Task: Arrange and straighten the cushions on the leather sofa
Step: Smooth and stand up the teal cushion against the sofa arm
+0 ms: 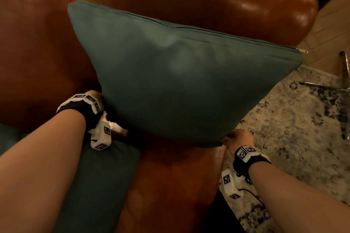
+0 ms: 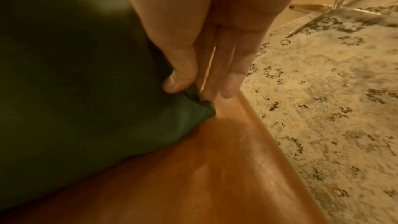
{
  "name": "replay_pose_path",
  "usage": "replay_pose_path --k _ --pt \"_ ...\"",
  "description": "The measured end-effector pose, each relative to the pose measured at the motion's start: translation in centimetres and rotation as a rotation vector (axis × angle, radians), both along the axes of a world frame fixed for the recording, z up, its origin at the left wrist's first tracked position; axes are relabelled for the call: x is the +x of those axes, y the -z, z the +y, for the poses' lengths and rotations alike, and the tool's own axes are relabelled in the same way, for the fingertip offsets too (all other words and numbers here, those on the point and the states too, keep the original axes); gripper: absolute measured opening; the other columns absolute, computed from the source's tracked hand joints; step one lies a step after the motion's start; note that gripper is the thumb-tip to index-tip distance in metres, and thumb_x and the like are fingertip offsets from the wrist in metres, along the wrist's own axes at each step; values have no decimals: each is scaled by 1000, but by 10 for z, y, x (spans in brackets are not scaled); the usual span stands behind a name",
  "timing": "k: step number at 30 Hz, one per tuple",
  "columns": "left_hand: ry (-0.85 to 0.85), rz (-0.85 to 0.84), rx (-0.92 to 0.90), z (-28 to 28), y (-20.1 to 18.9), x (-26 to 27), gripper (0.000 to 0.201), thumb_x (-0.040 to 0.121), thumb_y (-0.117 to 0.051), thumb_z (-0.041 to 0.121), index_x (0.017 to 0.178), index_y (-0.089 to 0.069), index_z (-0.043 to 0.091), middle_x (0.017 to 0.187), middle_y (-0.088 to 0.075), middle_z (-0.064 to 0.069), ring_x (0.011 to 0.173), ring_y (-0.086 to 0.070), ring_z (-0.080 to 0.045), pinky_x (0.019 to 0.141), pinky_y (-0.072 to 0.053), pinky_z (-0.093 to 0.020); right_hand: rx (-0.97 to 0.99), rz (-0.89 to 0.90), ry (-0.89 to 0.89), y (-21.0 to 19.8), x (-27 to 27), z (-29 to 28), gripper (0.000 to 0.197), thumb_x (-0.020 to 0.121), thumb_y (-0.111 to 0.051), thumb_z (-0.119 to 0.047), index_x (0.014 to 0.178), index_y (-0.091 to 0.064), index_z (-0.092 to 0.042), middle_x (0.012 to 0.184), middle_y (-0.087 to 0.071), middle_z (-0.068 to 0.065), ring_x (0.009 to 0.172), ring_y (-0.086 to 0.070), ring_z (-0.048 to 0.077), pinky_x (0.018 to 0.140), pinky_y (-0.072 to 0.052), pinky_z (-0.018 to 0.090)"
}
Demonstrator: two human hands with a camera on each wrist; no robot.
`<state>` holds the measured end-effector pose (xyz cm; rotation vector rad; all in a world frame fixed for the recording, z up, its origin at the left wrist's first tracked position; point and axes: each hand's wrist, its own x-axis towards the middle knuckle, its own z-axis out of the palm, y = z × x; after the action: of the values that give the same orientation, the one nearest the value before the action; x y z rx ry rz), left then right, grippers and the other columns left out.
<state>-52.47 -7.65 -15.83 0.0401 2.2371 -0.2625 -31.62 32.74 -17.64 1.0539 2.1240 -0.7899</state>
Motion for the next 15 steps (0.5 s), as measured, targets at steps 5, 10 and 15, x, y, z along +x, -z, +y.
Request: replay_pose_path --k 5,10,15 --pt "20 4 17 -2 -2 -4 15 91 -56 22 99 -68 25 91 -65 5 87 -63 -24 76 -50 -29 0 84 118 2 13 -3 22 89 -64 -10 106 -73 -21 100 -72 0 97 -67 21 93 -54 44" --pt "-10 -23 53 9 -4 2 32 95 -52 13 126 -60 10 133 -59 -8 119 -56 -26 83 -39 -24 25 86 75 3 9 -8 22 90 -62 -14 81 -69 -32 88 -72 1 85 -67 21 84 -57 40" --pt "-85 35 -4 -1 -10 5 36 95 -48 41 127 -58 28 136 -56 6 121 -56 -18 99 -49 -29 100 42 117 9 6 6 18 91 -62 -13 101 -74 -21 90 -69 0 76 -61 13 67 -50 26"
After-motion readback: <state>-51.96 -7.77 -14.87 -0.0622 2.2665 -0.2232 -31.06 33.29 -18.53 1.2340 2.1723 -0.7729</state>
